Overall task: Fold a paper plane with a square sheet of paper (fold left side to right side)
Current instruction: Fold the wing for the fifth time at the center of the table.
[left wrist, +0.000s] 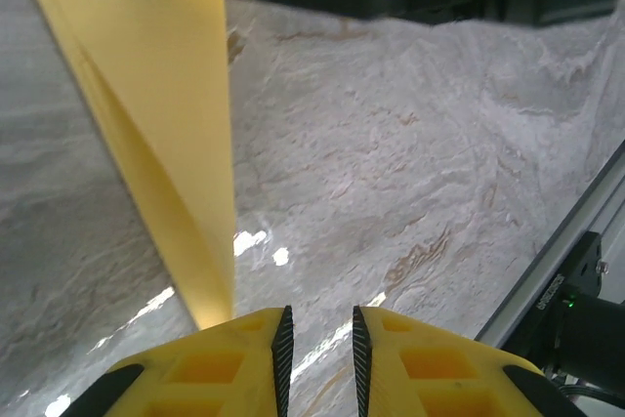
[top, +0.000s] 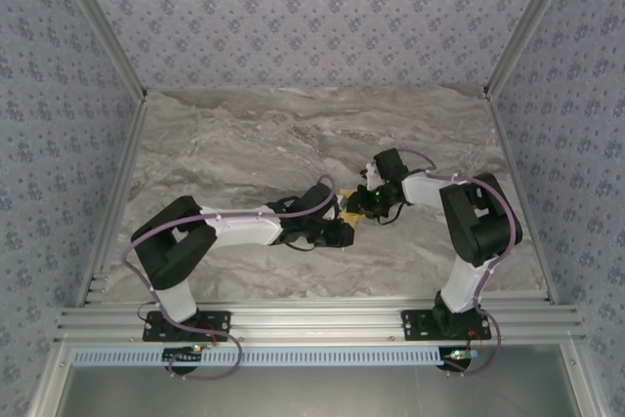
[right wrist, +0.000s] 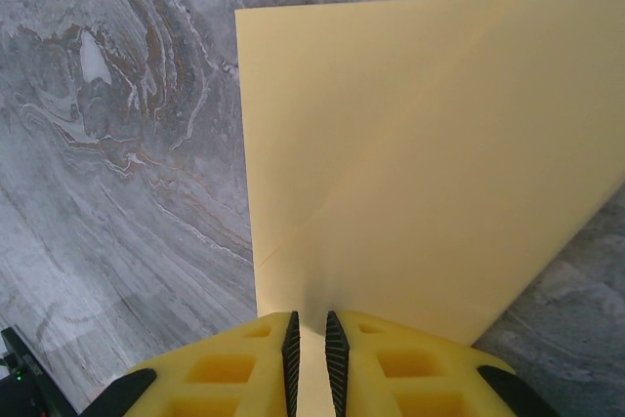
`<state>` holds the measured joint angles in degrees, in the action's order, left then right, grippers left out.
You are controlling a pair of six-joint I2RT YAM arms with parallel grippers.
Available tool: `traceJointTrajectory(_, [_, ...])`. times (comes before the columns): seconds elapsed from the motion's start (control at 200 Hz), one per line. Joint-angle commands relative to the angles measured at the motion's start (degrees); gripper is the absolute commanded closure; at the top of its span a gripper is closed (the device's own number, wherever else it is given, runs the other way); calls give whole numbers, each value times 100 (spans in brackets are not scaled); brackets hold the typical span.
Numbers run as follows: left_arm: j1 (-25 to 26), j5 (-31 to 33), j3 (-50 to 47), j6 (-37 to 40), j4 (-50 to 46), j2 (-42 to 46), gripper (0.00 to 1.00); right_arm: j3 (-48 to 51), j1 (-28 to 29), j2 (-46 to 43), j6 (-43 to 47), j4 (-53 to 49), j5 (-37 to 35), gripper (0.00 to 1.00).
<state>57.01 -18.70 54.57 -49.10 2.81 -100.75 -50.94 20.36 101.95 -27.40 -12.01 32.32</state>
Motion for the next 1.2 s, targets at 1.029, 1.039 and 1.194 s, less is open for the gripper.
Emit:
traceJointTrajectory(1.029, [157,-275,282,105,-52,-205,76,40,35,422,172,-488,-775,78])
traceJointTrajectory(1.039, [160,-279,282,110,-52,-212,76,36,31,422,169,-489,-778,78])
traceJointTrajectory(1.194, [161,-203,298,112,-103,-329,76,31,31,422,172,-506,-781,78])
